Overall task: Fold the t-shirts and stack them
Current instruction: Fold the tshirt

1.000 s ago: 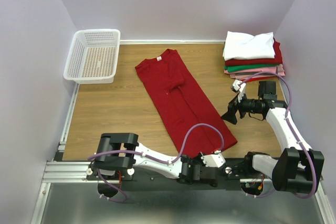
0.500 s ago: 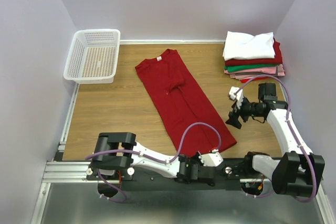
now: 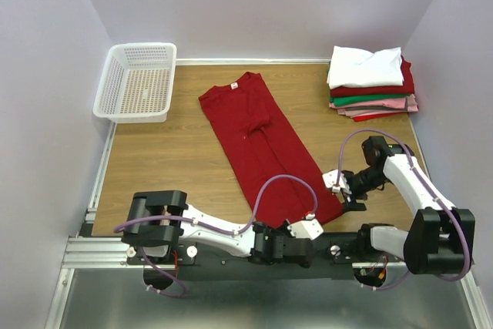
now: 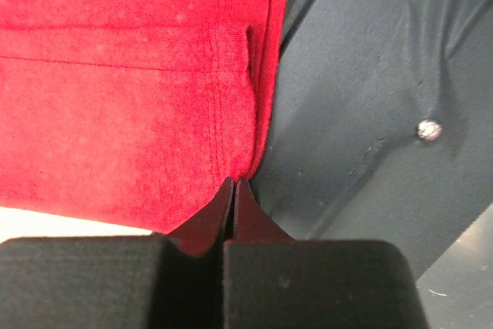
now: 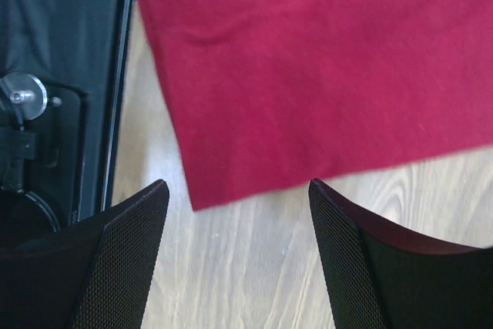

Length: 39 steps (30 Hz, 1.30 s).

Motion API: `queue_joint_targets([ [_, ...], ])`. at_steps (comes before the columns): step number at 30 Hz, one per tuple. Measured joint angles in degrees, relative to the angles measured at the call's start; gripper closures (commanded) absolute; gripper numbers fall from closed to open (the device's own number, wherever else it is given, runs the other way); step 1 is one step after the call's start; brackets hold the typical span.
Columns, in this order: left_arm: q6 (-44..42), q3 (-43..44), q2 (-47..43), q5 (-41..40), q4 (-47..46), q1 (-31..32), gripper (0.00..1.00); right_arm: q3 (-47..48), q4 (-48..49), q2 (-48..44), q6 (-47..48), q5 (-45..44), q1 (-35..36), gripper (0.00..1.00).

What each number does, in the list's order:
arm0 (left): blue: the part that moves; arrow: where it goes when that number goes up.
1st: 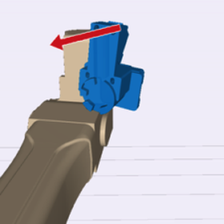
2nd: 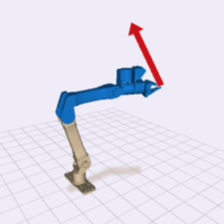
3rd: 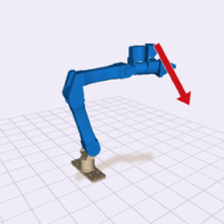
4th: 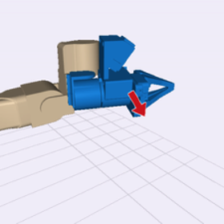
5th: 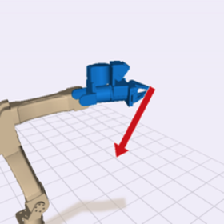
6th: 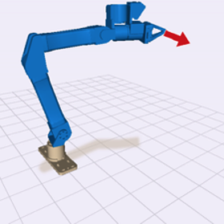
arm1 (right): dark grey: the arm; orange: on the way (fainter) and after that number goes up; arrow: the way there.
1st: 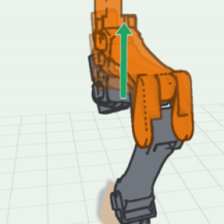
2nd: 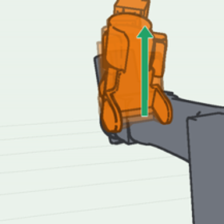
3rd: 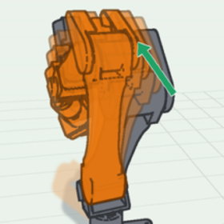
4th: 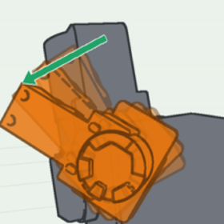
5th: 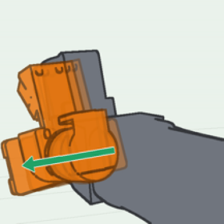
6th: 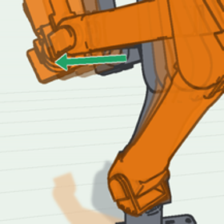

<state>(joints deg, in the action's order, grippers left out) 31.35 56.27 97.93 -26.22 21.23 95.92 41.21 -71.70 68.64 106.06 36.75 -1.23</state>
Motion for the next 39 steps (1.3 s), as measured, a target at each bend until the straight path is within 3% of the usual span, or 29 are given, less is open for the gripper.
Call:
queue_joint_targets([
  [7,0.46,-0.94,-2.08,1.22,-1.81,-0.96,1.00,-0.70,0.70,-0.26,0.52,-0.39,6.67,0.25],
  [27,5.38,-9.31,-10.73,8.94,-11.37,-6.67,1.00,-6.58,8.00,2.10,6.84,-10.54,10.34,0.29],
  [33,5.44,-9.38,-10.71,10.32,-12.83,-7.02,1.00,-8.46,9.99,1.84,7.32,-10.99,11.50,0.44],
  [39,5.55,-9.38,-10.71,10.93,-13.73,-7.41,1.00,-8.92,9.94,1.14,7.17,-10.75,11.80,0.69],
])
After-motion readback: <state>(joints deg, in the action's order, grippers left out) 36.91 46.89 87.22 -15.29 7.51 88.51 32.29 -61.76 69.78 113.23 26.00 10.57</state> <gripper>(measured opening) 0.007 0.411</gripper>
